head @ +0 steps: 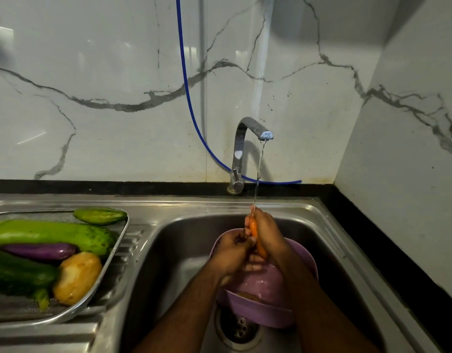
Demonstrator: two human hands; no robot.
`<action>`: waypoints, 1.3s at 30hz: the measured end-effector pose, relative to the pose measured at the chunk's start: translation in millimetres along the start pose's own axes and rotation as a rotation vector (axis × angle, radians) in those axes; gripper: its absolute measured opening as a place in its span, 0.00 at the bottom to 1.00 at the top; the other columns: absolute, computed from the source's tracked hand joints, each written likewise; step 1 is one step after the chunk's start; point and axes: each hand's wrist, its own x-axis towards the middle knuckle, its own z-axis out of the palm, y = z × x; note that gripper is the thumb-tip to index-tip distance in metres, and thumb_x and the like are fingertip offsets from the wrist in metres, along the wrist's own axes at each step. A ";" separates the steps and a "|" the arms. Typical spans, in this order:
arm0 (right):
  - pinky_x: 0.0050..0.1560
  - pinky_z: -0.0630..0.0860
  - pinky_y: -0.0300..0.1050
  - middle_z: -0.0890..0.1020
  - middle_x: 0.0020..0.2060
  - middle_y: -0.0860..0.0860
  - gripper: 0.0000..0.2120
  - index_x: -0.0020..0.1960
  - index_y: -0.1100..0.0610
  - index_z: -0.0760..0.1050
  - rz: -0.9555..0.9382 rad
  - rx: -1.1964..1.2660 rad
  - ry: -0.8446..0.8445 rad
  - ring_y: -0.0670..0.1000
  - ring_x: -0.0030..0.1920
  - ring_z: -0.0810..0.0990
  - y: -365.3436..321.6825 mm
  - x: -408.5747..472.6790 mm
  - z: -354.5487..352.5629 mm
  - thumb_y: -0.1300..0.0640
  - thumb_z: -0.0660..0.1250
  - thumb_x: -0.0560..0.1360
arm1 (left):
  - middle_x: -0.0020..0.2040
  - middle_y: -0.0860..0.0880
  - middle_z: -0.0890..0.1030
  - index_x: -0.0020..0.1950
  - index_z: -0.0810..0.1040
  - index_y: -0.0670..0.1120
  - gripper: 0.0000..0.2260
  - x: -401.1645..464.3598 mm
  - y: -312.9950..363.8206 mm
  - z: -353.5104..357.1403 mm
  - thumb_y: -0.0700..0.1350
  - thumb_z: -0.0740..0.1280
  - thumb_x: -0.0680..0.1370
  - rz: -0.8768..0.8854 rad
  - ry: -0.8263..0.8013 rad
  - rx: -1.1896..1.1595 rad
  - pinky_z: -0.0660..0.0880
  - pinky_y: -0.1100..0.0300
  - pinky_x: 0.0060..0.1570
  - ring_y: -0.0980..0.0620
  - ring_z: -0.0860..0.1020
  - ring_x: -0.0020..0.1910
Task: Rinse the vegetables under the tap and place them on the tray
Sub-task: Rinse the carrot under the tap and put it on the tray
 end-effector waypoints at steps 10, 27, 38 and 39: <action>0.32 0.72 0.43 0.73 0.30 0.53 0.21 0.37 0.58 0.71 0.029 0.064 0.051 0.50 0.29 0.72 -12.3 -7.7 13.7 0.52 0.54 0.86 | 0.47 0.40 0.85 0.56 0.77 0.43 0.10 4.9 -2.8 0.0 0.38 0.72 0.76 0.108 0.086 0.022 0.81 0.40 0.49 0.42 0.84 0.42; 0.47 0.84 0.49 0.84 0.50 0.57 0.15 0.60 0.57 0.78 -0.016 0.261 -0.045 0.52 0.46 0.86 -6.3 -6.0 -6.1 0.52 0.55 0.87 | 0.32 0.39 0.81 0.46 0.78 0.36 0.08 6.1 3.6 -2.4 0.39 0.74 0.75 0.225 0.263 -0.050 0.75 0.58 0.28 0.47 0.79 0.28; 0.48 0.84 0.46 0.82 0.61 0.56 0.26 0.70 0.57 0.72 -0.024 0.219 -0.259 0.53 0.61 0.82 3.4 1.2 -20.5 0.77 0.61 0.78 | 0.39 0.42 0.83 0.49 0.81 0.36 0.10 1.0 5.5 2.6 0.24 0.66 0.74 0.136 0.084 -0.183 0.82 0.60 0.38 0.50 0.83 0.35; 0.52 0.84 0.48 0.81 0.62 0.56 0.27 0.70 0.56 0.72 -0.015 0.180 -0.287 0.53 0.62 0.81 4.3 1.3 -22.5 0.78 0.62 0.77 | 0.38 0.42 0.83 0.47 0.81 0.36 0.10 1.1 4.9 3.7 0.24 0.66 0.74 0.131 0.085 -0.175 0.82 0.60 0.38 0.50 0.83 0.35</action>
